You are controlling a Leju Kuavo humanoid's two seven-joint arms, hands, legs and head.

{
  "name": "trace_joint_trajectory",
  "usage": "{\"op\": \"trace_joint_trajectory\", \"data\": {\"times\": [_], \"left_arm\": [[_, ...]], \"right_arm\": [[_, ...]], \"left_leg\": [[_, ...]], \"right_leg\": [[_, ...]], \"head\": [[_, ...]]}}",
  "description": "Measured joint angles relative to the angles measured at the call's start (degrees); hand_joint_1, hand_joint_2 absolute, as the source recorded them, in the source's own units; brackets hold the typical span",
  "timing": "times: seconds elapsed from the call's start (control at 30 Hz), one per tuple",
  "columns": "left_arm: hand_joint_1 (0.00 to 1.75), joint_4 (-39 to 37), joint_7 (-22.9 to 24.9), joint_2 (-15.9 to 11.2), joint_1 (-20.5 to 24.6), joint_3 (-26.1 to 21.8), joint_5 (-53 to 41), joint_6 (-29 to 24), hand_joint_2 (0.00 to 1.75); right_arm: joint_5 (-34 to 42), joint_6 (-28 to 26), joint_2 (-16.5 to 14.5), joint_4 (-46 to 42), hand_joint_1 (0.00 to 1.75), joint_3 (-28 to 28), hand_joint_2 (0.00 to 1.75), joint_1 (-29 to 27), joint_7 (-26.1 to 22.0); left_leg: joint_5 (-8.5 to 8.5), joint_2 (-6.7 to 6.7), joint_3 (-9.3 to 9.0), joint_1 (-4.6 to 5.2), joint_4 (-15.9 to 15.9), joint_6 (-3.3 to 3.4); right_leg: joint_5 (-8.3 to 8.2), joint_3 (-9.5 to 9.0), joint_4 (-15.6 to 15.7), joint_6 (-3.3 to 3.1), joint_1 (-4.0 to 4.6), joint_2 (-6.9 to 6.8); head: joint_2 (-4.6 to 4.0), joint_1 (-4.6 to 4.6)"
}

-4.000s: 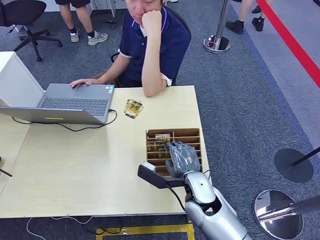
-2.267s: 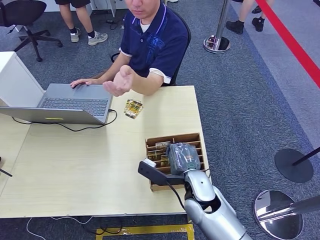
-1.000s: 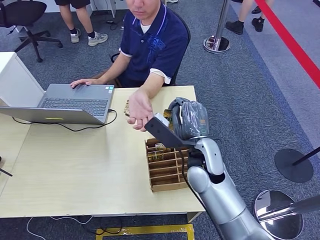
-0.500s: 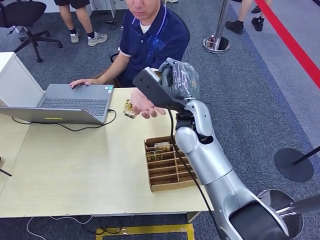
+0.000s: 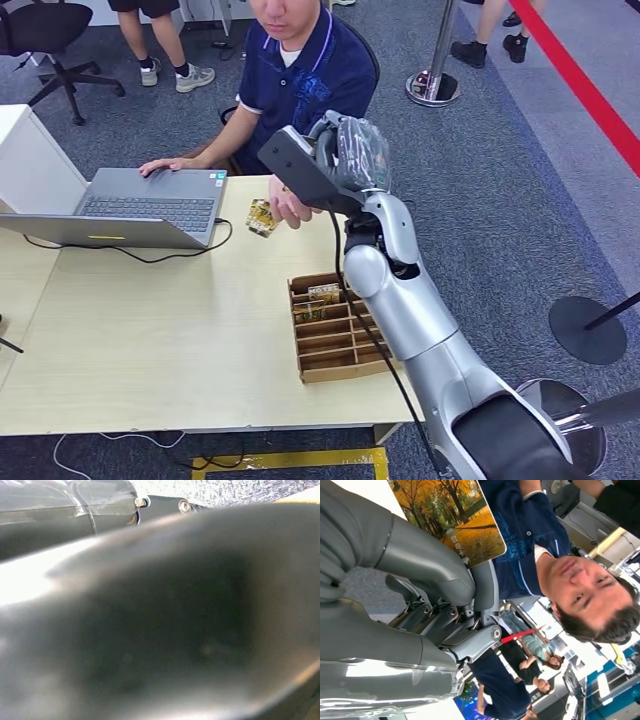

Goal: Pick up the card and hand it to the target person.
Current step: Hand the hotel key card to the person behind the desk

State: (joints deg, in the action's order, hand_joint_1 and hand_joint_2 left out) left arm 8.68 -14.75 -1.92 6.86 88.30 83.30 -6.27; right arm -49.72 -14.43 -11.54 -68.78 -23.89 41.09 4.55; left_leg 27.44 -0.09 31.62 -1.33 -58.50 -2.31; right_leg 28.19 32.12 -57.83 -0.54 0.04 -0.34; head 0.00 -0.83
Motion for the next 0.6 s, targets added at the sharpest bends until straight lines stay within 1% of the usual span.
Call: {"op": "trace_joint_trajectory", "data": {"times": [0.13,0.4,0.43,0.53,0.57,0.6], "left_arm": [[0.0,0.0,-0.01,0.0,0.0,0.0,0.0,0.0,0.0],[0.0,0.0,-0.26,0.0,0.0,0.0,0.04,-0.01,0.0],[0.0,0.0,-0.26,0.0,0.0,0.0,0.05,-0.03,0.0],[0.0,0.0,-0.26,0.0,0.0,0.01,0.07,-0.14,0.0],[0.0,0.0,-0.26,0.0,0.0,0.01,0.07,-0.15,0.0],[0.0,0.0,-0.26,0.0,0.0,0.02,0.07,-0.15,0.0]], "right_arm": [[0.02,0.0,-0.07,0.64,1.62,0.0,1.75,0.01,0.0],[0.21,0.19,-0.19,1.3,1.57,-0.02,1.75,0.01,0.0],[0.26,0.23,-0.2,1.32,1.22,-0.02,1.75,0.01,0.0],[0.48,0.34,-0.26,1.34,0.05,-0.02,1.75,0.01,0.0],[0.53,0.36,-0.28,1.34,0.0,-0.02,1.75,0.01,0.0],[0.56,0.37,-0.3,1.36,0.0,-0.02,1.75,0.01,0.0]], "left_leg": [[0.0,0.0,0.0,0.0,0.0,0.0],[0.0,0.0,0.0,0.0,0.0,0.0],[0.0,0.0,0.0,0.0,0.0,0.0],[0.0,0.0,-0.01,0.0,0.0,0.0],[0.0,0.0,-0.01,0.0,0.0,0.0],[0.0,0.0,-0.01,0.0,0.0,0.0]], "right_leg": [[0.0,0.0,0.0,0.0,0.0,0.0],[0.0,0.0,0.0,0.0,0.0,0.0],[0.0,0.0,0.0,0.0,0.0,0.0],[0.0,0.0,0.0,0.0,0.0,0.0],[0.0,0.0,0.0,0.0,0.0,0.0],[0.0,0.0,0.0,0.0,0.0,0.0]], "head": [[0.0,0.0],[0.0,0.0],[0.0,0.0],[0.0,0.0],[0.0,0.0],[0.0,0.0]]}}
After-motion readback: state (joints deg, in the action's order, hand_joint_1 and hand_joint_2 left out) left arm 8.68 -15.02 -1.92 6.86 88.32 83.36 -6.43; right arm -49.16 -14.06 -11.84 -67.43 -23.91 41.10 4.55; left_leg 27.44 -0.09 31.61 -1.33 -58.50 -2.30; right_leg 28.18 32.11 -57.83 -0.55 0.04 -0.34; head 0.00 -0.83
